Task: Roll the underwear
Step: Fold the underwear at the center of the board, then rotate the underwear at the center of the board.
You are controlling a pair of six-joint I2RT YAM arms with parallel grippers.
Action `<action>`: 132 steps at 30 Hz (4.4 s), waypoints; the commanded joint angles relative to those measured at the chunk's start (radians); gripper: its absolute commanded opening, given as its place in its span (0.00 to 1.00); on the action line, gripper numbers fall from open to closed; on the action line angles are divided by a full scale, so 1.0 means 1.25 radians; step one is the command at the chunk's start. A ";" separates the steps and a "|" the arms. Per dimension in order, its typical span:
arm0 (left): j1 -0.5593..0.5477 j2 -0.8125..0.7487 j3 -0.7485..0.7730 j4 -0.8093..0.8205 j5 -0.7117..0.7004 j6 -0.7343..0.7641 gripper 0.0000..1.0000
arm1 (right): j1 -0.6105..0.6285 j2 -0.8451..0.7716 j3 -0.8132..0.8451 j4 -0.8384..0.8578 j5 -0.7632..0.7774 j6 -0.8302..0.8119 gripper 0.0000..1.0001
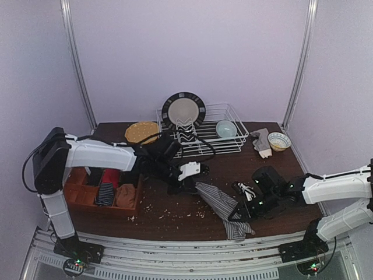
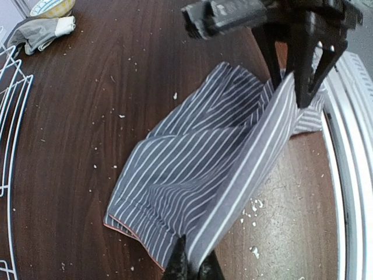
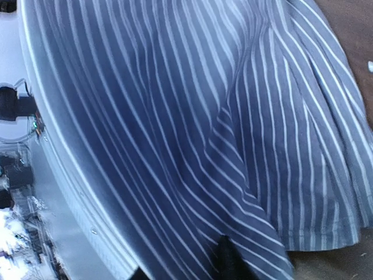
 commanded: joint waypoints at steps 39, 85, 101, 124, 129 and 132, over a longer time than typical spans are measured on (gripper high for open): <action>0.057 0.106 0.184 -0.546 0.211 -0.105 0.00 | 0.201 -0.083 0.132 -0.245 0.167 -0.037 0.00; 0.130 -0.012 0.201 -0.166 -0.187 -0.321 0.98 | 0.148 -0.009 0.242 -0.338 0.360 -0.078 0.50; 0.045 0.075 0.072 0.002 0.008 -0.458 0.00 | 0.200 0.069 0.138 -0.213 0.402 -0.001 0.23; 0.052 0.220 0.029 0.064 -0.069 -0.485 0.00 | 0.201 0.082 0.112 -0.221 0.422 0.037 0.28; 0.053 0.181 0.010 0.059 -0.054 -0.470 0.00 | 0.231 -0.001 0.183 -0.295 0.438 0.001 0.43; 0.052 0.120 0.015 0.030 -0.046 -0.455 0.18 | 0.273 -0.018 0.235 -0.325 0.446 -0.010 0.45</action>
